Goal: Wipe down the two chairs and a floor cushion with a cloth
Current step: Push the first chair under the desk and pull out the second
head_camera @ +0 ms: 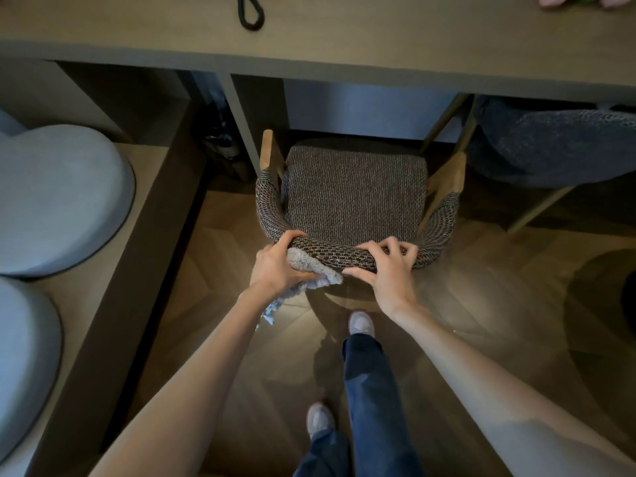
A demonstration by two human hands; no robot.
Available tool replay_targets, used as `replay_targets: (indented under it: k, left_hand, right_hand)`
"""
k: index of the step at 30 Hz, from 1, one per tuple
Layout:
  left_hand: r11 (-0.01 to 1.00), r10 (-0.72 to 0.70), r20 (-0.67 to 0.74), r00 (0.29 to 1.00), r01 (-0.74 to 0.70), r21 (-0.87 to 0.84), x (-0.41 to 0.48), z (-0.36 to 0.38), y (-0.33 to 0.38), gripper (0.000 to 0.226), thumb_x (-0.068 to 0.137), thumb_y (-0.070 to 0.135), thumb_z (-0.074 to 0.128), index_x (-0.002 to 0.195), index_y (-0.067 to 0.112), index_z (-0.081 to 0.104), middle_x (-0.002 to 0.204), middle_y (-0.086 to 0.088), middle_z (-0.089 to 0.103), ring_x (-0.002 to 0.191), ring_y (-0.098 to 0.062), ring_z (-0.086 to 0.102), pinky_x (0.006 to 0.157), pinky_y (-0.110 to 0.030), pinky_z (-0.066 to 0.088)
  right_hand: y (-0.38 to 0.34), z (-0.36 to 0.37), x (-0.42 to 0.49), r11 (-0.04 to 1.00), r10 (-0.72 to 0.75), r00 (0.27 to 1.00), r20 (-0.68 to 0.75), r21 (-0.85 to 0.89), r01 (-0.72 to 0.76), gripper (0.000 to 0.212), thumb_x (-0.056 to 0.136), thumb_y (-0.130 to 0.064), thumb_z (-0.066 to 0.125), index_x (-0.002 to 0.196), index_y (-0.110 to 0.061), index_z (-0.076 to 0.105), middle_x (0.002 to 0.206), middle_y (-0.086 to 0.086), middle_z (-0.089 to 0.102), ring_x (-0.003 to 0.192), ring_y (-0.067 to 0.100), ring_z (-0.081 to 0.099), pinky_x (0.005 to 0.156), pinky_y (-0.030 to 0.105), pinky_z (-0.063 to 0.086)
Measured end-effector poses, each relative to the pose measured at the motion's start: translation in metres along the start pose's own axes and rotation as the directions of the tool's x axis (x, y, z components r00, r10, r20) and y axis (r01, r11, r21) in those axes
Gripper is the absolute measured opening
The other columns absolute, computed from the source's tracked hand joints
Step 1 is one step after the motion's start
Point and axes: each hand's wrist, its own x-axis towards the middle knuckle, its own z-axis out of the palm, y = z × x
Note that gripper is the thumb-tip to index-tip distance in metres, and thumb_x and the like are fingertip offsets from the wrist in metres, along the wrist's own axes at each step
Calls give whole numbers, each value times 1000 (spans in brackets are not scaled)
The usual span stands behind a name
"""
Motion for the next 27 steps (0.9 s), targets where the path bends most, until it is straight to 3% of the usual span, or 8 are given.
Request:
replay_targets:
  k: [9, 18, 23, 27]
  left_hand:
    - [994, -19, -21, 1000, 21, 111, 122, -49, 20, 79, 66, 48, 81, 133, 30, 44, 124, -8, 60, 119, -28, 53, 99, -44, 45]
    - [975, -63, -96, 993, 82, 207, 239, -101, 34, 83, 71, 47, 78, 142, 29, 40, 128, -12, 59, 118, -33, 52, 103, -43, 40]
    - [954, -123, -152, 981, 159, 253, 285, -122, 39, 83, 75, 46, 75, 146, 34, 34, 131, -16, 55, 123, -38, 44, 102, -45, 38]
    - [942, -150, -227, 962, 209, 264, 310, -132, 46, 78, 81, 43, 72, 147, 37, 31, 138, -15, 50, 125, -40, 36, 95, -45, 39]
  right_hand:
    - [-16, 1, 142, 999, -22, 996, 87, 47, 18, 47, 78, -48, 70, 117, -25, 59, 107, -4, 32, 116, 19, 20, 95, 43, 36]
    - [-49, 2, 275, 1000, -18, 990, 141, 23, 15, 49, 81, -53, 65, 121, -27, 56, 118, 4, 38, 118, 26, 24, 91, 37, 40]
    - [-68, 8, 322, 1000, -14, 991, 132, 7, 14, 49, 83, -53, 62, 123, -25, 55, 120, 6, 38, 117, 28, 25, 85, 35, 37]
    - [-79, 9, 355, 999, -5, 986, 165, 38, -1, 48, 87, -51, 60, 125, -24, 53, 121, 8, 38, 117, 30, 25, 93, 40, 38]
